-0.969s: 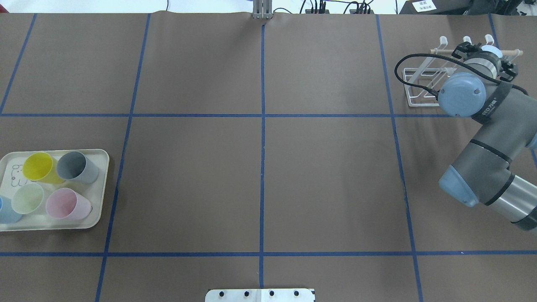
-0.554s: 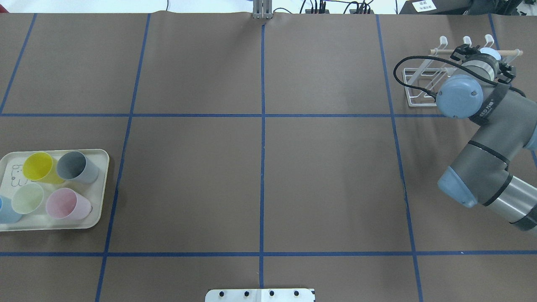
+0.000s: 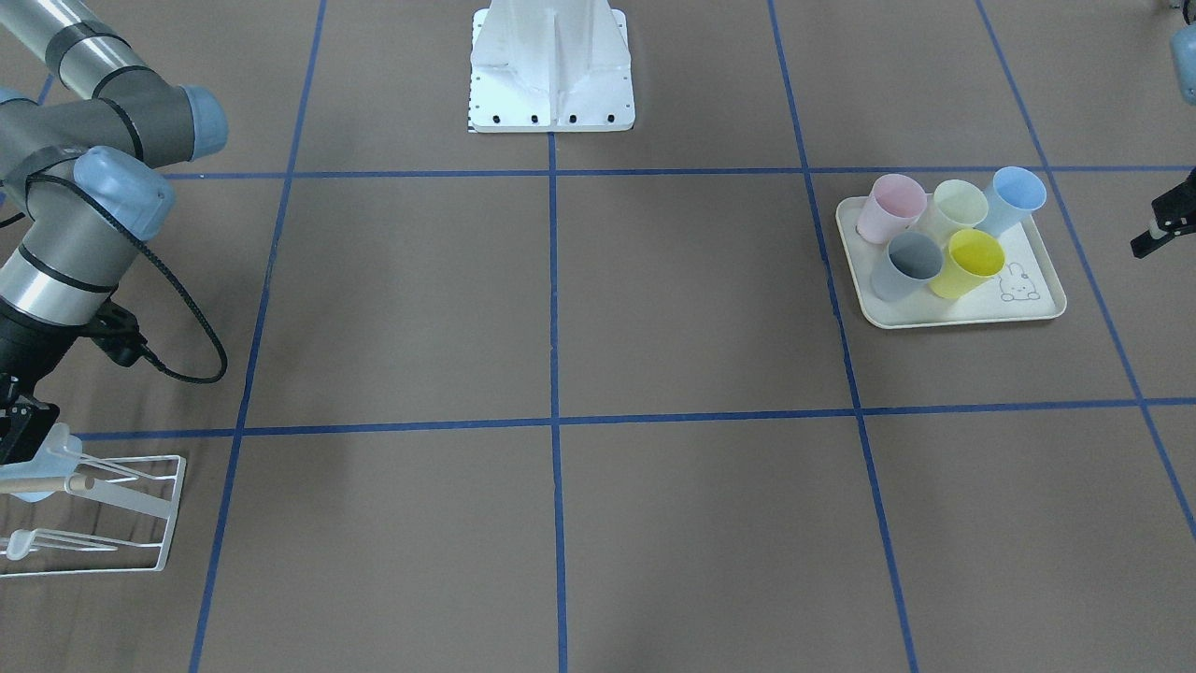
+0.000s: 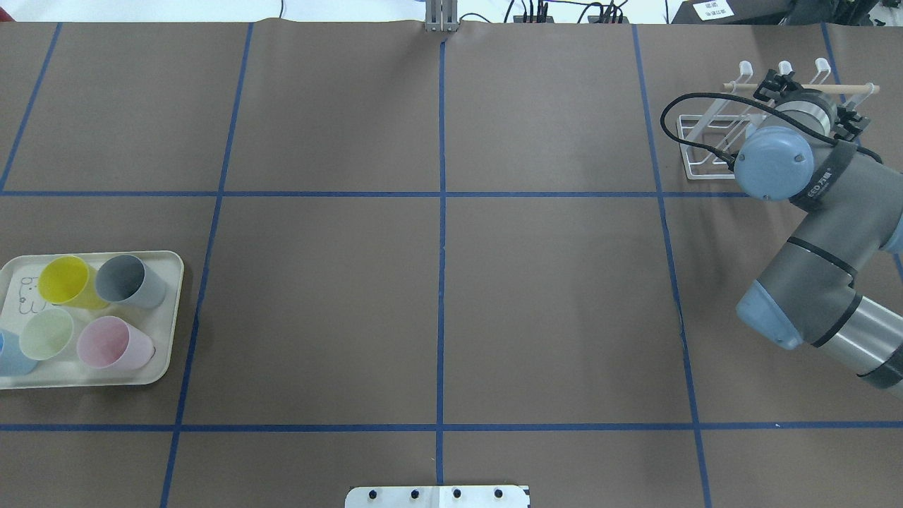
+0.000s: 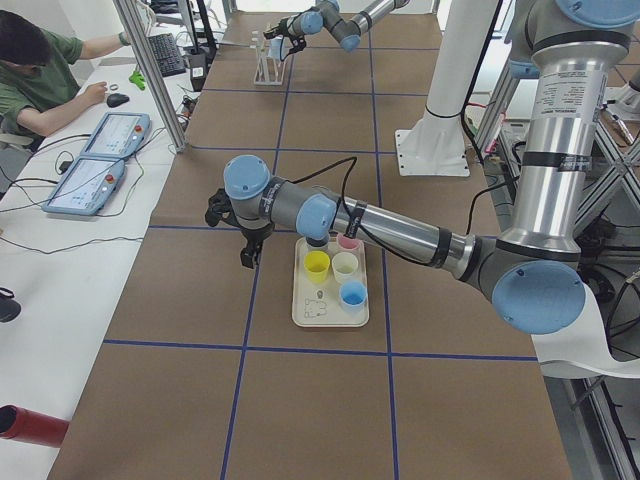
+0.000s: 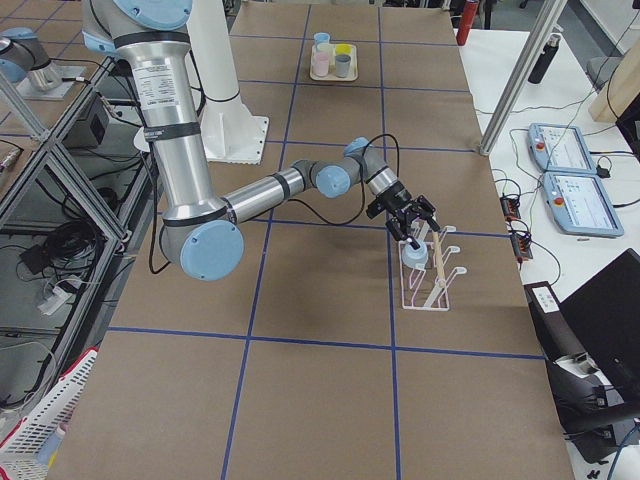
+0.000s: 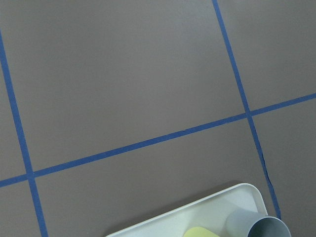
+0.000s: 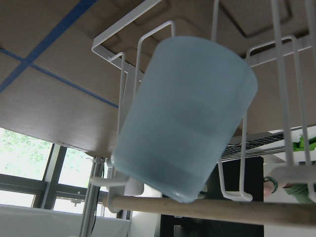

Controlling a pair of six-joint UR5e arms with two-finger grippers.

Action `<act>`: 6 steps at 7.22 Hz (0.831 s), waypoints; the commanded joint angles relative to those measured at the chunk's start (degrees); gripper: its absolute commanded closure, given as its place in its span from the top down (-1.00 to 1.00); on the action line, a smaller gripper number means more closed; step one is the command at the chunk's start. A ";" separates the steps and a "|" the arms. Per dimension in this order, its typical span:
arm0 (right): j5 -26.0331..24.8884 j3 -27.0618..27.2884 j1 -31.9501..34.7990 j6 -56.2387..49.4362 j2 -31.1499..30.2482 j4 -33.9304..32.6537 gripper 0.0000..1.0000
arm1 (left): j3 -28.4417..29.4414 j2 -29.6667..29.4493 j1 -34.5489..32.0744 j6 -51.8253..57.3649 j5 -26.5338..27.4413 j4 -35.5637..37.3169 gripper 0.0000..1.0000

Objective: Transfer IKEA cup to right arm and place on rack

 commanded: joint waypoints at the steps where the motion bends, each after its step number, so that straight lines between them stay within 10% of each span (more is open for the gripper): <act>1: 0.52 2.69 0.26 0.06 1.35 -0.26 0.97 | -0.39 0.00 0.00 -0.09 0.00 -0.21 1.00; 6: 18.85 10.96 3.95 24.50 1.36 -0.79 0.97 | -6.55 0.88 2.44 0.17 0.79 -1.44 1.00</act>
